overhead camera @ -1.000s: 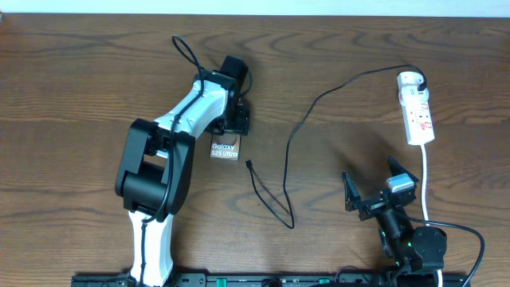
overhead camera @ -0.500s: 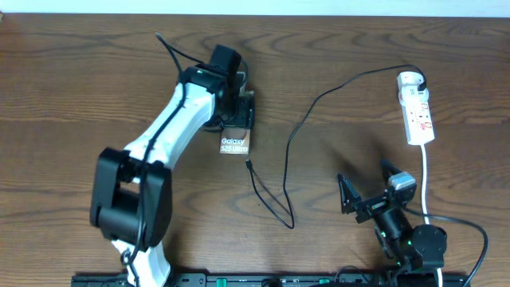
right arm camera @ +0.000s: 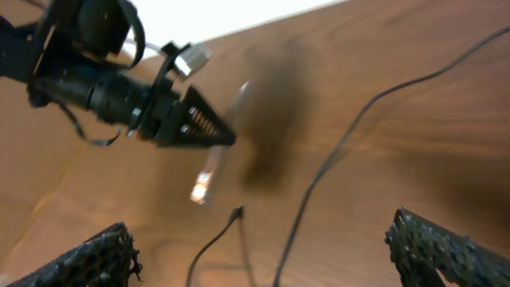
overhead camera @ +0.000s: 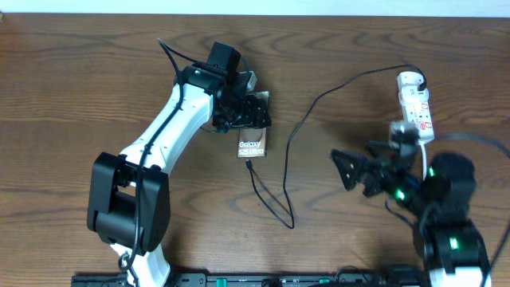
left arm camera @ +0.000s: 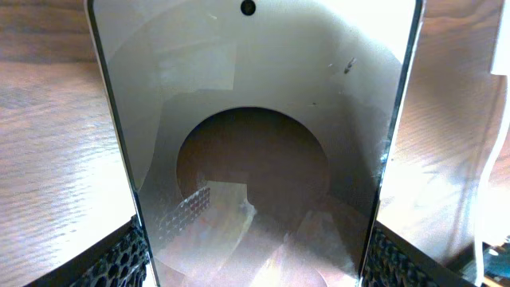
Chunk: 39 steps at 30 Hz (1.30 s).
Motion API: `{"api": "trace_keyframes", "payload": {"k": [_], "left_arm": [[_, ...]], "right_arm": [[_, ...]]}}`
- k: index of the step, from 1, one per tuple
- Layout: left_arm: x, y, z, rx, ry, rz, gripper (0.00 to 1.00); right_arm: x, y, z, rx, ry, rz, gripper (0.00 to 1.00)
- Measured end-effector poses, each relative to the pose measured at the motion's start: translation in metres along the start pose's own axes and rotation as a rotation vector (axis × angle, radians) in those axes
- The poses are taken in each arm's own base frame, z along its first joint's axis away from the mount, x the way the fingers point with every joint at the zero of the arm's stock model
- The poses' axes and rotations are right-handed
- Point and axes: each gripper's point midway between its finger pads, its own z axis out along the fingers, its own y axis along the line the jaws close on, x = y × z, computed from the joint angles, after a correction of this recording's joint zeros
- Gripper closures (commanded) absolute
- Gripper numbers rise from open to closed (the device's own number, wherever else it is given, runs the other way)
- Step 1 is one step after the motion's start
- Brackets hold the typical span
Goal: Plug charger to phone and switch on socket
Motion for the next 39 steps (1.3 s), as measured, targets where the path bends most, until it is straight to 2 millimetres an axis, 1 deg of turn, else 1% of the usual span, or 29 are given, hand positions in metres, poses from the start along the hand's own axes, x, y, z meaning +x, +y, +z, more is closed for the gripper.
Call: {"api": "trace_keyframes", "payload": {"k": [1,2,6,9,12,15,18,21,25,27,30,31,32,33,35,39], "left_arm": [[0.0,-0.001,0.0,0.005,0.002,-0.006,0.32],[0.0,-0.002,0.0,0.01,0.003,-0.009,0.32],[0.002,-0.006,0.001,0.027,0.01,-0.01,0.32],[0.004,-0.01,0.002,0.032,0.016,0.0,0.32],[0.007,-0.018,0.006,0.04,0.022,0.02,0.32],[0.01,-0.026,0.009,0.045,0.029,0.039,0.32],[0.014,-0.031,0.011,0.05,0.038,0.052,0.32],[0.016,-0.034,0.013,0.051,0.042,0.06,0.32],[0.017,-0.037,0.014,0.052,0.046,0.066,0.32],[0.018,-0.037,0.014,0.052,0.047,0.067,0.32],[0.018,-0.037,0.014,0.052,0.047,0.068,0.32],[0.018,-0.037,0.014,0.052,0.047,0.067,0.32],[0.017,-0.037,0.014,0.052,0.045,0.066,0.32],[0.017,-0.038,0.014,0.053,0.044,0.065,0.32],[0.016,-0.037,0.014,0.053,0.042,0.057,0.32],[0.016,-0.037,0.014,0.053,0.042,0.05,0.32]], "right_arm": [[0.003,0.0,0.008,-0.031,0.03,0.013,0.19],[0.008,-0.001,0.016,-0.058,0.066,0.035,0.22],[0.023,-0.003,0.046,-0.123,0.168,0.098,0.23],[0.033,0.0,0.068,-0.158,0.217,0.122,0.23],[0.043,0.01,0.091,-0.199,0.259,0.134,0.24],[0.054,0.018,0.108,-0.217,0.293,0.151,0.26],[0.063,0.026,0.123,-0.225,0.309,0.161,0.26],[0.075,0.032,0.136,-0.199,0.327,0.169,0.26],[0.086,0.03,0.15,-0.132,0.328,0.176,0.29],[0.086,0.028,0.154,-0.105,0.31,0.172,0.31],[0.079,0.025,0.158,-0.069,0.266,0.163,0.34],[0.078,0.025,0.159,-0.063,0.256,0.158,0.37],[0.076,0.024,0.16,-0.054,0.244,0.155,0.43],[0.076,0.024,0.16,-0.051,0.24,0.153,0.45],[0.073,0.025,0.161,-0.052,0.227,0.15,0.53],[0.073,0.025,0.161,-0.048,0.224,0.156,0.57]]}}
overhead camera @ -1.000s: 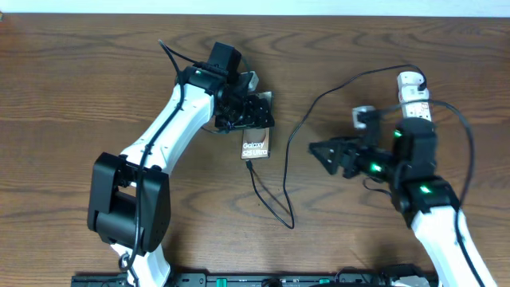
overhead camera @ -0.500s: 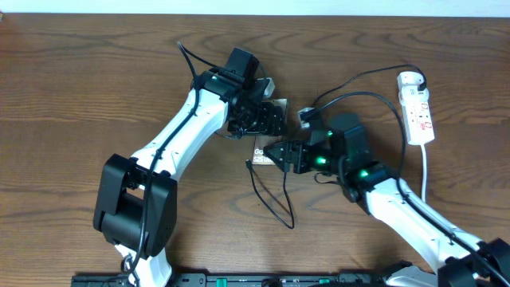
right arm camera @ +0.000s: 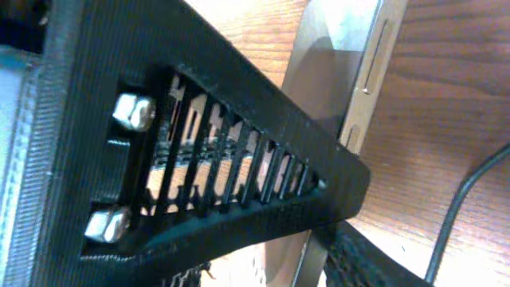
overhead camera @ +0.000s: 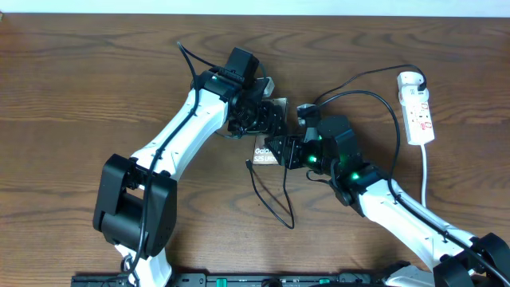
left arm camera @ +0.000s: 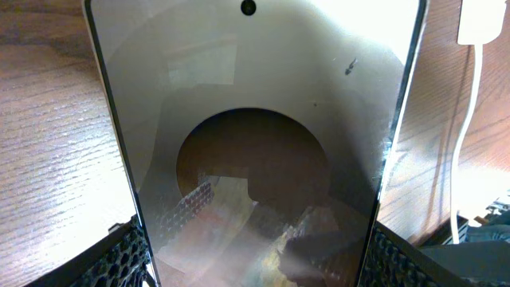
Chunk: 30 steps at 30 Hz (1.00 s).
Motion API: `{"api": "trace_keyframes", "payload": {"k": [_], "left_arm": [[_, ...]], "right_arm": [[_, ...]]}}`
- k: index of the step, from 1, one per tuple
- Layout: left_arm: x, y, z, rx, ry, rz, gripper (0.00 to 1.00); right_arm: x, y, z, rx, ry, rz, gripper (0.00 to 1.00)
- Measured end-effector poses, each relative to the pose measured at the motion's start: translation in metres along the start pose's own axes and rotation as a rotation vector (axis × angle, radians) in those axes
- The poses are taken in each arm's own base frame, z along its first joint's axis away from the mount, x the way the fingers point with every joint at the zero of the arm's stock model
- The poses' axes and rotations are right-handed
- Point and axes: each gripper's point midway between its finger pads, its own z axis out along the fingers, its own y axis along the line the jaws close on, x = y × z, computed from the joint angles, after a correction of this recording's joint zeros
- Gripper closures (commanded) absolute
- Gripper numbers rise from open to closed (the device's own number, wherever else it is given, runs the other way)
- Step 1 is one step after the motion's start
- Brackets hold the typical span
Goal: Plug charger to phone and switch on socket
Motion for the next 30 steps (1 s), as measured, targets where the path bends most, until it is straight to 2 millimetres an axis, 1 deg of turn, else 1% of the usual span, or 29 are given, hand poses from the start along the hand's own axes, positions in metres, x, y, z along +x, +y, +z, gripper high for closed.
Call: {"api": "trace_keyframes", "payload": {"k": [6,8,12,16,22,24,28,29,30], "left_arm": [[0.001,0.0,0.0,-0.002,0.006,-0.003,0.32],[0.003,0.001,0.0,-0.003,0.012,-0.007,0.32],[0.005,-0.004,0.0,0.029,0.025,0.006,0.32],[0.006,-0.009,-0.001,0.06,0.03,0.033,0.32],[0.006,-0.011,-0.001,0.072,0.03,0.068,0.32],[0.006,-0.011,-0.001,0.073,0.03,0.072,0.32],[0.006,-0.012,-0.001,0.08,0.032,0.084,0.31],[0.006,-0.012,-0.002,0.081,0.031,0.088,0.31],[0.006,-0.012,-0.002,0.082,0.031,0.089,0.31]], "right_arm": [[0.001,-0.001,0.0,0.007,0.001,0.003,0.58],[0.002,-0.001,0.0,0.007,0.004,0.003,0.56],[0.004,-0.004,0.0,0.022,0.01,0.008,0.56],[0.005,-0.004,0.0,0.025,0.013,0.01,0.59],[0.006,-0.004,0.001,0.025,0.017,0.014,0.71],[0.006,-0.004,0.001,0.026,0.017,0.02,0.79],[0.006,-0.008,0.001,0.041,0.013,0.043,0.9],[0.006,-0.009,0.001,0.046,0.01,0.048,0.96],[0.005,-0.01,0.001,0.052,0.007,0.055,0.99]]}}
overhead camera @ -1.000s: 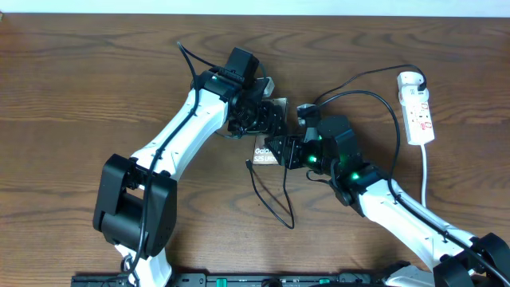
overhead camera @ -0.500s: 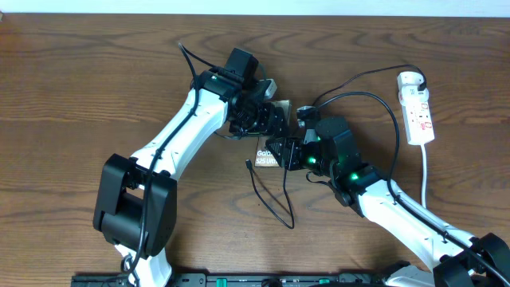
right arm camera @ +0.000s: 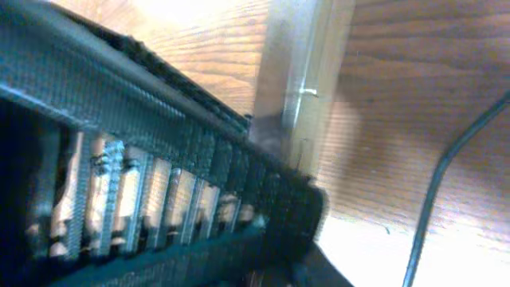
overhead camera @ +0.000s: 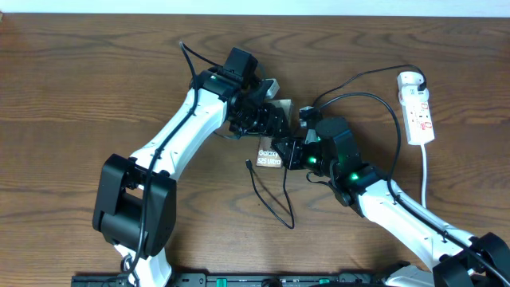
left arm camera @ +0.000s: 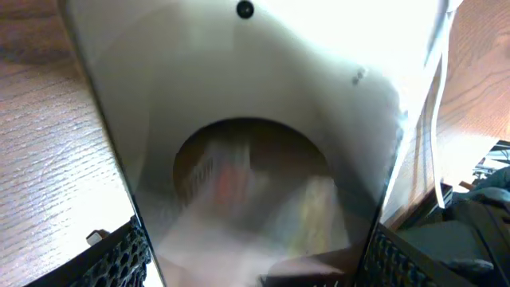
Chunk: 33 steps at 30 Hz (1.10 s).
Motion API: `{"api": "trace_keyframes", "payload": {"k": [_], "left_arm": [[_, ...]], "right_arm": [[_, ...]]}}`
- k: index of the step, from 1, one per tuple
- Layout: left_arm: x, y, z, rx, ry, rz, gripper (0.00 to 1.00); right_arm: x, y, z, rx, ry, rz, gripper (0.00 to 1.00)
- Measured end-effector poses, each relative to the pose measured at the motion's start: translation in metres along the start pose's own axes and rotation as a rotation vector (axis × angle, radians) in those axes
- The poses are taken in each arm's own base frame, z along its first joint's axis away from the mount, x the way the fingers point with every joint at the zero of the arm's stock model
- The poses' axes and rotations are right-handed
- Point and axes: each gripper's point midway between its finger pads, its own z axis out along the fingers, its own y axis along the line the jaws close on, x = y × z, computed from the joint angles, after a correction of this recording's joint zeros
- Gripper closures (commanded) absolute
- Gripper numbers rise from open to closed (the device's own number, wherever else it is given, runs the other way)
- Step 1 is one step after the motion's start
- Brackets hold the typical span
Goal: Plug charger to phone and switch on socket
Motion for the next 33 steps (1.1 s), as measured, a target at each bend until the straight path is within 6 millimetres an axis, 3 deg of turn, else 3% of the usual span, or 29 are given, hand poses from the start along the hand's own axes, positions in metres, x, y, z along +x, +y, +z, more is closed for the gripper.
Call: {"api": "trace_keyframes", "payload": {"k": [5,12,16,19,25,28,33], "left_arm": [[0.0,0.0,-0.001,0.004,-0.001,0.006,0.21],[-0.007,-0.001,-0.003,0.023,-0.022,0.012,0.2],[-0.02,-0.008,-0.01,0.101,-0.068,0.026,0.2],[-0.035,-0.021,-0.021,0.221,-0.12,0.064,0.2],[-0.065,-0.054,-0.064,0.519,-0.252,0.233,0.21],[-0.068,-0.07,-0.081,0.624,-0.286,0.332,0.22],[-0.062,-0.085,-0.094,0.735,-0.275,0.404,0.36]], "right_arm": [[0.0,-0.004,0.001,0.009,-0.003,0.014,0.99],[-0.011,0.0,-0.002,-0.045,-0.022,0.016,0.99],[-0.026,0.002,-0.009,-0.117,-0.043,0.022,0.99],[-0.041,0.004,-0.018,-0.178,-0.071,0.018,0.99],[-0.07,0.016,-0.038,-0.31,-0.138,-0.021,0.99],[-0.077,0.025,-0.045,-0.36,-0.156,-0.035,0.99],[-0.08,0.042,-0.053,-0.441,-0.16,-0.071,0.99]]}}
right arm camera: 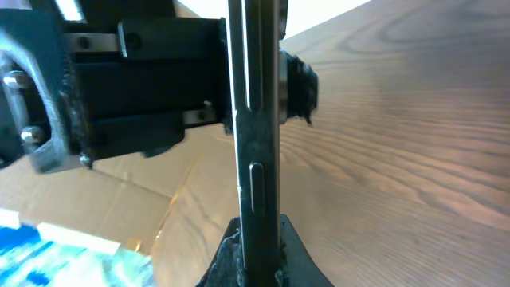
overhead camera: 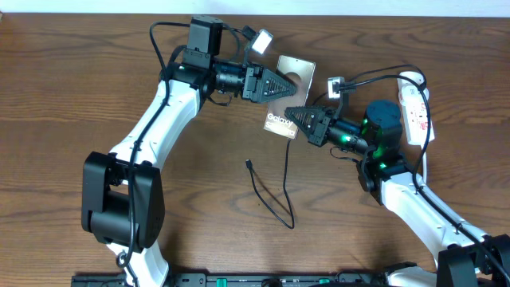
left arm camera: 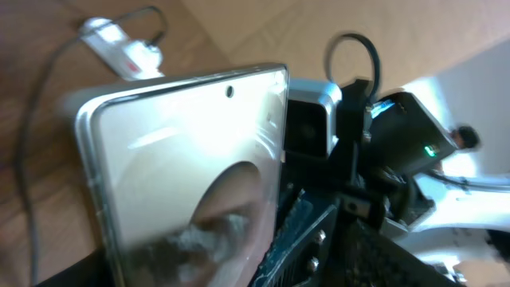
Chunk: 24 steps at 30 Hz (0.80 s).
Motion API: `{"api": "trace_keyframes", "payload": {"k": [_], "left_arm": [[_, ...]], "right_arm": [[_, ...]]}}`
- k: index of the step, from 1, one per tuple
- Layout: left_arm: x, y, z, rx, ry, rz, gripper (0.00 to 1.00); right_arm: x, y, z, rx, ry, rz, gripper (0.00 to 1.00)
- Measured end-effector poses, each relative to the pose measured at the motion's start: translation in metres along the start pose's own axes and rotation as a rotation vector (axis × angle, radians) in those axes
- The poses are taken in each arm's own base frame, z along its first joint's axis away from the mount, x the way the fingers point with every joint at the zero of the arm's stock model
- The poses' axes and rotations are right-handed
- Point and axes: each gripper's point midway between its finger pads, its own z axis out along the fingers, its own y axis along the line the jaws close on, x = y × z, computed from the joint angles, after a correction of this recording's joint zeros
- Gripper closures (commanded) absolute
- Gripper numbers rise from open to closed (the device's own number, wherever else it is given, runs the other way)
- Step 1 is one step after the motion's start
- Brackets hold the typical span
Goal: Plug charger to phone and switch on socket
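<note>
The phone [overhead camera: 296, 76] is held up off the table at the back middle, its labelled back towards the overhead camera. My right gripper [overhead camera: 303, 119] is shut on its lower right edge; the right wrist view shows the phone [right arm camera: 253, 119] edge-on between the right gripper [right arm camera: 255, 239] fingers. My left gripper [overhead camera: 275, 84] is at the phone's left side. In the left wrist view the phone [left arm camera: 183, 159] is narrower than the left jaw gap, so that gripper looks open. The black charger cable [overhead camera: 271, 199] lies on the table, its plug [overhead camera: 249, 164] free. The white socket strip [overhead camera: 418, 119] is at the right.
The wooden table [overhead camera: 80, 159] runs the whole view. The cable loops from the socket strip across the middle. The right arm's joint [overhead camera: 382, 119] partly covers the strip. The strip [left arm camera: 119, 44] also shows in the left wrist view.
The phone has gone from low over the table's middle to higher and farther back right. The right gripper is clamped on its edge. The left fingers no longer press its sides.
At first my left gripper alone held the phone near the cable's plug, and the right gripper stood open by the socket strip. Then the right gripper was at the phone's lower end, then closed around it. Now the phone is raised in the right gripper.
</note>
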Motion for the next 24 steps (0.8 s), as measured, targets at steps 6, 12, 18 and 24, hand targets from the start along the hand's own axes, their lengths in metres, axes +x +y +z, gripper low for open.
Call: {"api": "trace_keyframes", "payload": {"k": [6,12,18,24], "left_arm": [[0.004,-0.011,0.004,0.061,0.021,0.003,0.48],[0.007,-0.015,0.01,0.075,0.034,0.015,0.53],[0.009,-0.017,0.014,0.083,0.043,0.017,0.54],[0.013,-0.026,0.021,0.121,0.064,0.02,0.54]], "right_arm": [[0.001,0.012,0.0,-0.055,0.017,-0.023,0.99],[0.002,0.017,-0.001,-0.074,0.025,-0.017,0.99],[-0.001,0.018,-0.004,-0.084,0.021,0.002,0.99],[-0.015,0.022,-0.009,-0.105,-0.023,0.007,0.99]]}}
